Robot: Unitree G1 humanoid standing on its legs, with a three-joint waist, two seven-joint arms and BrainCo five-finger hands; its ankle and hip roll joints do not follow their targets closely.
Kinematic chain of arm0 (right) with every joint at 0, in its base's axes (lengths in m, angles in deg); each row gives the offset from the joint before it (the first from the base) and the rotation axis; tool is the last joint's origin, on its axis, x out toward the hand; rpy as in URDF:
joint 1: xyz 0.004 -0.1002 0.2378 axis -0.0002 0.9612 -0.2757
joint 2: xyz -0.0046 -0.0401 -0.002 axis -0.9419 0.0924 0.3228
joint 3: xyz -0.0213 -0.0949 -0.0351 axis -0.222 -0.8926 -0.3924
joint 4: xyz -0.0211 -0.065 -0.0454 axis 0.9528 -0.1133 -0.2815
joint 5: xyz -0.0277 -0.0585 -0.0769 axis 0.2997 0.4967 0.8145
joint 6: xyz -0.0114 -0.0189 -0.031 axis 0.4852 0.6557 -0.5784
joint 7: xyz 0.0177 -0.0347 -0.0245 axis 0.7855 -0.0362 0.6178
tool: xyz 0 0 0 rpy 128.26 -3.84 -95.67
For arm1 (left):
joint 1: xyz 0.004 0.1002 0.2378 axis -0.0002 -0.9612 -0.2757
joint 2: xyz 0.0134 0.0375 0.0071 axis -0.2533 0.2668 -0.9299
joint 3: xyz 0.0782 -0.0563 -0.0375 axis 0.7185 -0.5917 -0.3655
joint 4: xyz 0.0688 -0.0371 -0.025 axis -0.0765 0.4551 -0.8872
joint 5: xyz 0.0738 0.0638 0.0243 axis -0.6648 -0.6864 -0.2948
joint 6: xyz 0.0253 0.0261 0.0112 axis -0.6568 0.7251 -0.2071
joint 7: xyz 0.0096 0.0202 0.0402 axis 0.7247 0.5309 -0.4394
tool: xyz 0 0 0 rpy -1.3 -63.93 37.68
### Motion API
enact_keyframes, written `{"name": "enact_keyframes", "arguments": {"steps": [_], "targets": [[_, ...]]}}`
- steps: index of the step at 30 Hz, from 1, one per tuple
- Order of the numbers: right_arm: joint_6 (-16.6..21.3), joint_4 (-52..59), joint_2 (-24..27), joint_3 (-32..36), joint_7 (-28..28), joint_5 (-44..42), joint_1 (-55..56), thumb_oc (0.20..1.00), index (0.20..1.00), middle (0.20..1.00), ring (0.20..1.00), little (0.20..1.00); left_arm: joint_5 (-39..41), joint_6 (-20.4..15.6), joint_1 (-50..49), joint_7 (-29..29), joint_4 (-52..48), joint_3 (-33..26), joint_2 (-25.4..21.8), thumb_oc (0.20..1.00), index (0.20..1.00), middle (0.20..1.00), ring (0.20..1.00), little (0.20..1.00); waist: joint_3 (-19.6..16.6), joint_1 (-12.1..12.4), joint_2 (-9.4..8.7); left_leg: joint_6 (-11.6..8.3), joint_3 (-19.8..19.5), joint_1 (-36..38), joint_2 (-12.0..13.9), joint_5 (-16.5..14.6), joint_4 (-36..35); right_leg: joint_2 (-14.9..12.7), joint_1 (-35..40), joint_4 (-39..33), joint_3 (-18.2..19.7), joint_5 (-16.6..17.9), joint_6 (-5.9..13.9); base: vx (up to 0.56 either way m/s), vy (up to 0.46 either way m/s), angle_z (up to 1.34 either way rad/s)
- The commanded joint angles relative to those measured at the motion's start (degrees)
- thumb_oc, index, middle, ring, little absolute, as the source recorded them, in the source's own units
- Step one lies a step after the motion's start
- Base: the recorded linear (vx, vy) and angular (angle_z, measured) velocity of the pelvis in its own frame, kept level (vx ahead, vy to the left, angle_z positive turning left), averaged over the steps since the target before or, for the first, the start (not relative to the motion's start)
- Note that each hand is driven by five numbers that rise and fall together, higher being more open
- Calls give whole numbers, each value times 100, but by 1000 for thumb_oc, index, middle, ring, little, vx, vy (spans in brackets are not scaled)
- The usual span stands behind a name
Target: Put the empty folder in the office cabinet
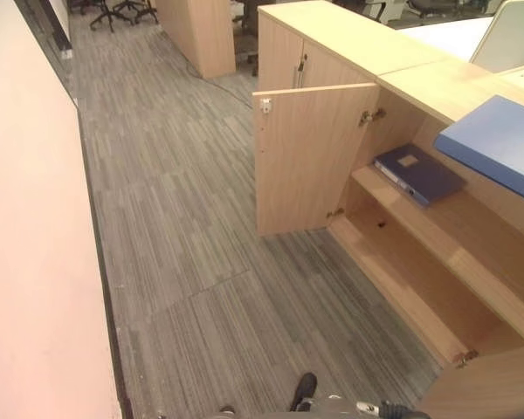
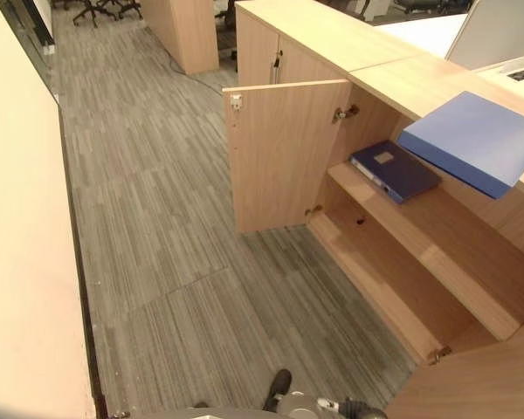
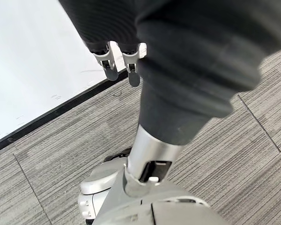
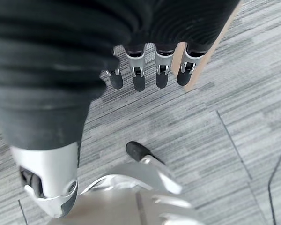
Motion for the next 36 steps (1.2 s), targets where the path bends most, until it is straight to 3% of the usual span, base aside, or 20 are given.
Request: {"name": "enact_keyframes", "arguments": {"steps": [1,3,5,6,7,8,11,14,16,17,20,22,24,27,28,29,32,35,36], "targets": [[72,-137,-180,-64,34,-280,-303,1000,1000,1000,1000,1000,-114,-1,130,-65,255,-54,-59,1000,1000,1000,1000,1000,18,8,-158,264,-132,512,-430,-568,-70,-477,-452,116,245,414,364,233,-215,2],[85,-105,-171,-100,32,-400,-362,1000,1000,1000,1000,1000,-99,-13,218,-79,172,40,-80,1000,1000,1000,1000,1000,1,-78,-196,63,-11,349,-78,-534,706,-267,-306,155,382,164,195,246,-288,-6],[69,-42,-162,-269,14,-328,-404,1000,1000,1000,1000,1000,-493,-6,294,-73,110,348,-136,1000,1000,1000,1000,1000,23,-119,-256,-35,103,46,169,-237,1722,-26,-73,61,560,-10,11,203,-274,-14],[71,5,-136,-321,9,-301,-420,1000,1000,1000,1000,1000,-607,-2,312,-56,32,445,-153,1000,1000,1000,1000,1000,58,-118,-302,-13,122,-166,247,-52,2337,28,41,25,622,-74,-77,125,-178,-40],[69,7,-137,-319,10,-301,-420,1000,1000,1000,1000,1000,-608,0,313,-55,30,446,-154,1000,1000,1000,1000,1000,53,-120,-294,-23,111,-200,267,-74,2390,42,34,22,615,-76,-86,126,-249,-55],[72,101,-17,-327,89,-319,-488,1000,1000,1000,1000,1000,-563,-15,403,-148,-199,501,-176,1000,1000,1000,1000,1000,213,-40,-393,22,21,-770,421,421,3699,153,255,-40,700,-229,-307,65,-177,-79],[58,150,85,-264,194,-342,-547,1000,1000,1000,1000,1000,-567,-11,520,-316,-342,567,-200,1000,1000,1000,1000,1000,336,24,-468,127,-15,-1307,461,436,4217,162,367,-73,840,-330,-380,66,-107,-53],[183,813,359,-88,394,-426,-359,1000,1000,1000,1000,1000,-958,-98,459,-490,-1289,785,-422,1000,1000,1000,1000,1000,416,67,-553,203,-78,-1817,508,173,3690,63,515,-103,1173,-388,-255,122,108,-58],[176,1177,583,40,419,-258,-26,1000,1000,1000,1000,1000,-985,-100,173,-450,-2240,783,-672,1000,1000,1000,1000,1000,458,147,-558,119,-350,-1960,541,498,2157,-69,560,-108,1349,-393,-149,136,214,-81],[173,1184,582,39,420,-256,-15,1000,1000,1000,1000,1000,-986,-92,160,-446,-2254,782,-677,1000,1000,1000,1000,1000,456,151,-576,119,-332,-1918,523,534,2091,-85,565,-108,1355,-395,-148,176,170,-48],[169,1343,704,73,368,-2,243,1000,1000,1000,1000,1000,-922,-148,-22,-298,-2754,860,-776,1000,1000,1000,1000,1000,478,293,-364,-171,-1240,-2049,592,1390,583,-22,791,-155,1638,-544,-64,231,201,-40],[201,1396,726,158,301,81,368,1000,1000,1000,1000,1000,-774,-198,-45,-138,-2915,879,-723,1000,1000,1000,1000,1000,441,285,-219,-286,-1666,-2078,562,1508,29,-47,929,-216,1907,-620,46,293,284,-60],[212,1370,707,203,262,110,419,1000,1000,1000,1000,1000,-746,-222,-85,-64,-2961,888,-713,1000,1000,1000,1000,1000,401,296,-158,-314,-1734,-1942,500,1433,-11,-115,999,-263,2048,-612,131,176,248,-67],[238,1470,627,358,237,55,486,1000,1000,1000,1000,1000,-1279,-236,-84,-119,-3371,1082,-1004,1000,1000,1000,1000,1000,253,197,-113,-260,-1655,-1782,313,1270,-16,-355,910,-260,2243,-513,250,237,448,-114],[246,1730,542,448,231,-68,548,1000,1000,1000,1000,1000,-1579,-258,-96,-139,-3763,1061,-1260,1000,1000,1000,1000,1000,188,112,-89,-122,-1538,-1699,114,1108,75,-531,811,-238,2407,-441,355,82,248,-73],[240,1739,537,446,232,-69,555,1000,1000,1000,1000,1000,-1582,-252,-107,-134,-3777,1054,-1268,1000,1000,1000,1000,1000,183,130,-107,-111,-1513,-1700,100,1094,90,-549,803,-236,2430,-441,365,120,354,-70],[171,2086,361,322,169,-9,436,1000,1000,1000,1000,1000,-1814,-264,-92,-209,-4188,858,-1447,1000,1000,1000,1000,1000,174,75,-59,196,-1264,-1564,-395,772,147,-933,484,-67,2747,-237,565,61,395,-47],[100,2293,283,245,208,30,264,1000,1000,1000,1000,1000,-1667,-259,-20,-195,-4276,702,-1418,1000,1000,1000,1000,1000,171,69,2,327,-896,-1367,-641,660,-55,-1172,139,105,2802,-20,673,-4,323,-75],[100,2316,267,279,209,0,248,1000,1000,1000,1000,1000,-1618,-255,-48,-161,-4320,646,-1429,1000,1000,1000,1000,1000,202,98,32,368,-727,-1269,-694,575,-74,-1286,85,175,2636,30,671,12,312,-83]]}}
